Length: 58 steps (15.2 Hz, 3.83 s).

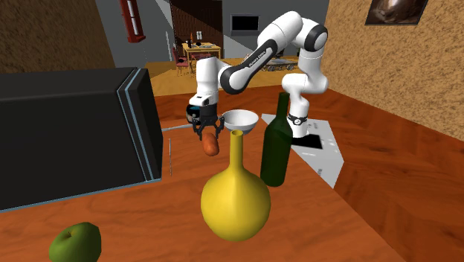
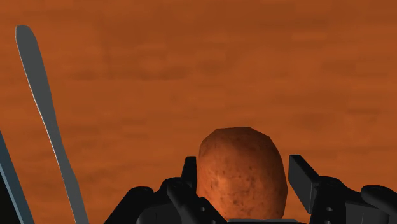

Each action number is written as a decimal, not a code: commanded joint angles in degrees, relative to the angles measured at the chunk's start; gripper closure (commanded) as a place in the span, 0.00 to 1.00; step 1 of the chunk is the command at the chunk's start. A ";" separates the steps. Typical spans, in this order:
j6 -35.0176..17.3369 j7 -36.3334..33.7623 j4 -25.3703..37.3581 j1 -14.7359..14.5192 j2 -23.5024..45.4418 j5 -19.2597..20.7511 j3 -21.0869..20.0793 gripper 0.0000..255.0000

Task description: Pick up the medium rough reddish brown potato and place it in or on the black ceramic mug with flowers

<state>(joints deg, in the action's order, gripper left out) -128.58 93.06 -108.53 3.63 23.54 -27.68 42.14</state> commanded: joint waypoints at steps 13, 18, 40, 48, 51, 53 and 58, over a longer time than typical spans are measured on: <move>7.40 -4.10 3.94 -2.06 -5.04 5.45 2.83 1.00; 10.52 -5.44 6.10 -2.52 -6.55 7.12 3.56 1.00; 21.03 -0.77 11.51 1.45 -12.45 11.70 8.06 1.00; 23.64 9.69 12.55 8.64 -11.97 10.45 11.50 1.00; 25.17 14.11 14.18 12.23 -10.46 9.00 12.49 1.00; 26.37 17.15 15.67 14.96 -9.06 7.76 12.99 1.00; 25.62 20.92 15.42 18.01 -7.15 5.99 13.18 1.00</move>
<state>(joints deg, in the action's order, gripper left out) -102.38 113.59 -92.64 21.46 16.15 -21.43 55.39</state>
